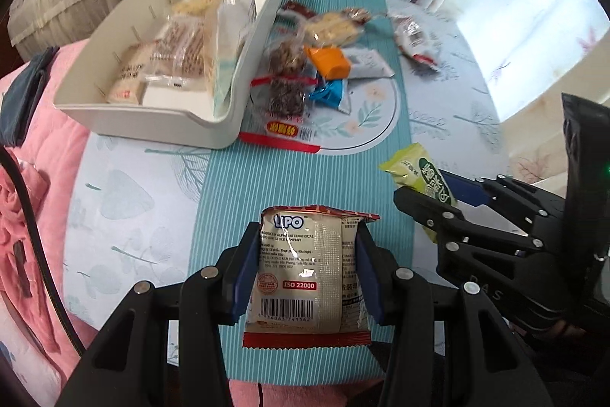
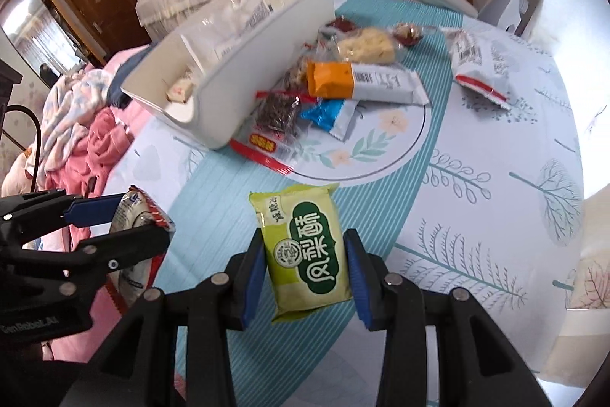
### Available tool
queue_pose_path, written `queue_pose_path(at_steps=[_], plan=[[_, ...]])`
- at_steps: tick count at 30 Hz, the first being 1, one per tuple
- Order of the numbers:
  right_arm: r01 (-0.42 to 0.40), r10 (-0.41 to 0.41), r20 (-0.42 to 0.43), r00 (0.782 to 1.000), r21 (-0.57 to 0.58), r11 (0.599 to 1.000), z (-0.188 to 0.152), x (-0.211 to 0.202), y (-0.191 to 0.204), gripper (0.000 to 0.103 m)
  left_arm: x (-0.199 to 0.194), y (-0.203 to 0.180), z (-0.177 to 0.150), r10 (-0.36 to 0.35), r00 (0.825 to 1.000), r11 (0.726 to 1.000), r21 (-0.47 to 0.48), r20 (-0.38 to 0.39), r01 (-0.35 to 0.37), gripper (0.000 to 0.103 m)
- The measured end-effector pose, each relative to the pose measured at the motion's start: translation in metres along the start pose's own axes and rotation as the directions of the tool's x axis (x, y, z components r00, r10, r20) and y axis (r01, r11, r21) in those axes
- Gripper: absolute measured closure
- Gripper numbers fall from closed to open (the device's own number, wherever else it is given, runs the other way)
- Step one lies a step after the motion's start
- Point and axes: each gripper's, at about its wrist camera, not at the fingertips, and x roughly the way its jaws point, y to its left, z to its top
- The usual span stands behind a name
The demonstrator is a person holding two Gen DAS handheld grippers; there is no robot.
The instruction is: Organize snacks
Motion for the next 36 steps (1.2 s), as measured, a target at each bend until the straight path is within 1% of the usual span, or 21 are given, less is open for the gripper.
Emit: queue_pose_path(at_steps=[4, 9, 14, 19, 23, 29, 36], plan=[[0.011, -0.011, 0.036, 0.999, -0.009, 1.0, 0.002, -0.013, 0.008, 0.063, -0.018, 0.006, 0.002, -0.023, 1.0, 1.0, 0.02, 0.015, 0.022, 0.057], [0.009, -0.01, 0.054, 0.998, 0.025, 1.0, 0.006, -0.026, 0.019, 0.063, -0.033, 0.015, 0.012, -0.041, 0.999, 0.997, 0.066, 0.032, 0.039, 0.057], [0.013, -0.016, 0.055, 0.998, 0.054, 0.998, 0.008, -0.029, 0.038, 0.063, -0.045, 0.03, 0.029, -0.063, 0.997, 0.991, 0.118, 0.038, 0.059, 0.057], [0.029, -0.035, 0.07, 0.997, 0.082, 0.996, 0.018, -0.028, 0.057, 0.063, -0.057, 0.05, 0.047, -0.083, 0.995, 0.985, 0.155, 0.061, 0.072, 0.057], [0.043, -0.054, 0.09, 0.994, 0.122, 0.992, 0.034, -0.028, 0.072, 0.063, -0.067, 0.069, 0.065, -0.101, 0.992, 0.981, 0.175, 0.081, 0.085, 0.057], [0.035, -0.055, 0.125, 0.991, 0.154, 0.987, 0.058, -0.025, 0.097, 0.063, -0.081, 0.103, 0.091, -0.116, 0.985, 0.977, 0.195, 0.129, 0.09, 0.057], [0.029, -0.062, 0.167, 0.984, 0.191, 0.981, 0.082, -0.014, 0.129, 0.063, -0.089, 0.143, 0.118, -0.128, 0.98, 0.975, 0.201, 0.152, 0.097, 0.057]])
